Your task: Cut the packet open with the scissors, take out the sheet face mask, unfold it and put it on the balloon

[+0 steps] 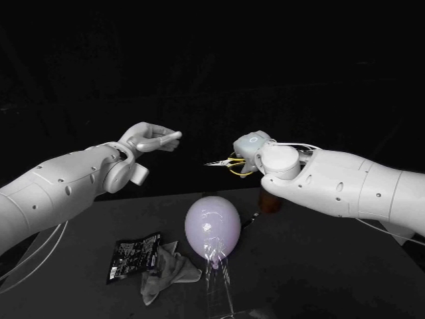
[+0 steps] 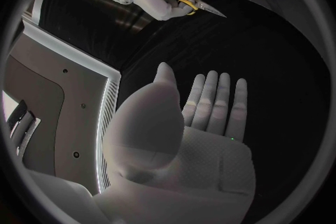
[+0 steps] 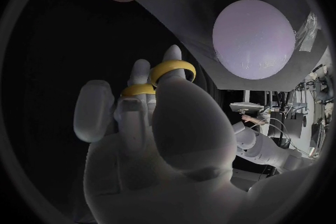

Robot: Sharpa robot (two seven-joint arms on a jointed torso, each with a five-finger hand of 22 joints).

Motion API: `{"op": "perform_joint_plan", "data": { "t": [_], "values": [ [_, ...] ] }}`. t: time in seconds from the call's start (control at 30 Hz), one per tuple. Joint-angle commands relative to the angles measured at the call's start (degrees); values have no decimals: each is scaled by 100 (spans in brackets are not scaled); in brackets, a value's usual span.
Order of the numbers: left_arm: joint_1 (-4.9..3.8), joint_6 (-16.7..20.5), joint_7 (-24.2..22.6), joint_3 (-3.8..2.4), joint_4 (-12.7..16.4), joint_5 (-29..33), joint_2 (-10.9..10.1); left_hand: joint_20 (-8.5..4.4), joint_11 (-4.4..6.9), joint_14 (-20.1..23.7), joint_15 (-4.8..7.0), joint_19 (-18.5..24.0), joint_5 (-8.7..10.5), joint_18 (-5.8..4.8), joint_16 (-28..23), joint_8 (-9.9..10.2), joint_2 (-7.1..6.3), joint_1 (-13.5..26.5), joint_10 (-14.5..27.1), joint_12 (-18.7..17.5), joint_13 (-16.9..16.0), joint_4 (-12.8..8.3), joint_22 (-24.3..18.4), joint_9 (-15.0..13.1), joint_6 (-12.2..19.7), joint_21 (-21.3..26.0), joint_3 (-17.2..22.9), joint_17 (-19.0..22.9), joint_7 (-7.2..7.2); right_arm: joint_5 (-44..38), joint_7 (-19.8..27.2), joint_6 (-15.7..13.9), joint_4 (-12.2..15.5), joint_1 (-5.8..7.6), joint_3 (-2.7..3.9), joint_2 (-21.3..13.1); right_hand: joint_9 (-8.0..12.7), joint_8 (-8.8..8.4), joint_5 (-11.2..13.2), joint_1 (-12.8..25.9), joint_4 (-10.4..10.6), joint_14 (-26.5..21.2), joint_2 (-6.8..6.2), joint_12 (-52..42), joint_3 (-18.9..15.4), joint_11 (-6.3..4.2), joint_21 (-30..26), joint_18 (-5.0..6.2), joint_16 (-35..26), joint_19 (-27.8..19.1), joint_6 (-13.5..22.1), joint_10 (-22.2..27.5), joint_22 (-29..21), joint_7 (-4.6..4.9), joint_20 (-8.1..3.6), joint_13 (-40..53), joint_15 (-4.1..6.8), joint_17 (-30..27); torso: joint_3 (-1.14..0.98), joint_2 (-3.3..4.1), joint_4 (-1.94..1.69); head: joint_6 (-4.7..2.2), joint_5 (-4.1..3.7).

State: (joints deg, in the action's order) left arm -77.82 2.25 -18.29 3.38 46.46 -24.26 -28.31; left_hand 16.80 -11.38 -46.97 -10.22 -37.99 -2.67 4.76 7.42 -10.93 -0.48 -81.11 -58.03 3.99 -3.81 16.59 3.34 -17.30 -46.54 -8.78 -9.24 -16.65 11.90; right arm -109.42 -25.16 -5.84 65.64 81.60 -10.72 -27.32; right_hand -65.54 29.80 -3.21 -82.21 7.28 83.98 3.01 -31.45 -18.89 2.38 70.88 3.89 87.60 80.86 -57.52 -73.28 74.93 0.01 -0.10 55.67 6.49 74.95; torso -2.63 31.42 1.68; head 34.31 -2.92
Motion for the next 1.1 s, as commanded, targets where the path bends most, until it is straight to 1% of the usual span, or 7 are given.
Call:
{"op": "perform_joint_plan", "data": {
  "t": [0.03,0.13,0.23,0.3,0.37,0.83,1.1],
  "values": [
    [-20,-259,119,-10,-53,-1058,152,7,-16,145,-46,531,-7,-136,-117,-30,-95,-86,79,-38,10,-8,-37,12,7,186,24,68,125,-737,-274,4,29,0,5,111,-10,-5,27,-1262,-24,466,1307,-2351,-19,-610,34,22,22,32,-45,-945,395,7,-2,490,28,732,0,-3,2,-2,4],
    [-23,-321,188,-10,-88,-1399,292,8,-63,457,-97,884,-7,-141,-246,-25,-160,-263,185,-43,14,-27,-57,30,37,322,80,194,83,-805,-257,-7,41,-4,4,202,-11,-6,27,-1258,-21,465,1305,-2347,-22,-610,32,22,22,31,-48,-945,394,7,-2,488,29,731,3,-9,-2,-8,26],
    [-25,-361,249,-10,-115,-1627,391,8,-75,513,-108,939,-6,-140,-269,-23,-175,-297,207,-41,14,-22,-58,35,46,346,94,219,71,-837,-243,23,59,-7,3,242,-11,-6,27,-1258,-21,465,1305,-2347,-22,-610,32,22,22,31,-48,-945,394,7,-2,488,29,731,3,-13,-3,-15,38],
    [-26,-383,305,-9,-133,-1760,455,14,-66,819,-130,1482,-8,-147,-370,1,-213,-388,323,-46,20,-10,-101,58,101,529,138,334,35,-850,-234,69,86,-9,2,258,-11,-6,27,-1258,-21,465,1305,-2347,-22,-610,32,22,22,31,-48,-945,394,7,-2,488,29,731,1,-16,1,-19,69],
    [-26,-404,349,-9,-145,-1855,507,11,-34,997,-149,1619,-6,-140,-411,40,-242,-424,450,-51,24,-4,-98,84,170,582,172,407,23,-852,-223,99,107,-12,2,269,-11,-6,28,-1255,-18,466,1303,-2352,-24,-610,40,20,23,35,-51,-947,399,7,-2,494,28,735,0,-14,6,-25,87],
    [-27,-640,534,-6,-87,-2069,686,-5,-35,836,-141,1462,-6,-98,-372,59,-240,-520,537,-37,18,-12,-63,106,198,554,247,389,69,-875,-215,-116,274,-22,2,308,-12,-6,28,-1253,-16,469,1303,-2375,-26,-610,61,15,28,44,-55,-954,412,6,-2,515,29,753,1,-5,-1,19,91],
    [-27,-749,620,-3,-87,-2088,743,-4,-89,208,-113,1134,-6,-74,-240,28,-169,-608,433,-7,7,-19,-16,111,128,462,291,249,126,-926,-215,-202,362,-22,3,318,-12,-6,28,-1253,-14,471,1303,-2386,-27,-611,74,12,32,51,-59,-958,421,5,-2,524,29,765,3,-6,-1,26,89]
  ]
}}
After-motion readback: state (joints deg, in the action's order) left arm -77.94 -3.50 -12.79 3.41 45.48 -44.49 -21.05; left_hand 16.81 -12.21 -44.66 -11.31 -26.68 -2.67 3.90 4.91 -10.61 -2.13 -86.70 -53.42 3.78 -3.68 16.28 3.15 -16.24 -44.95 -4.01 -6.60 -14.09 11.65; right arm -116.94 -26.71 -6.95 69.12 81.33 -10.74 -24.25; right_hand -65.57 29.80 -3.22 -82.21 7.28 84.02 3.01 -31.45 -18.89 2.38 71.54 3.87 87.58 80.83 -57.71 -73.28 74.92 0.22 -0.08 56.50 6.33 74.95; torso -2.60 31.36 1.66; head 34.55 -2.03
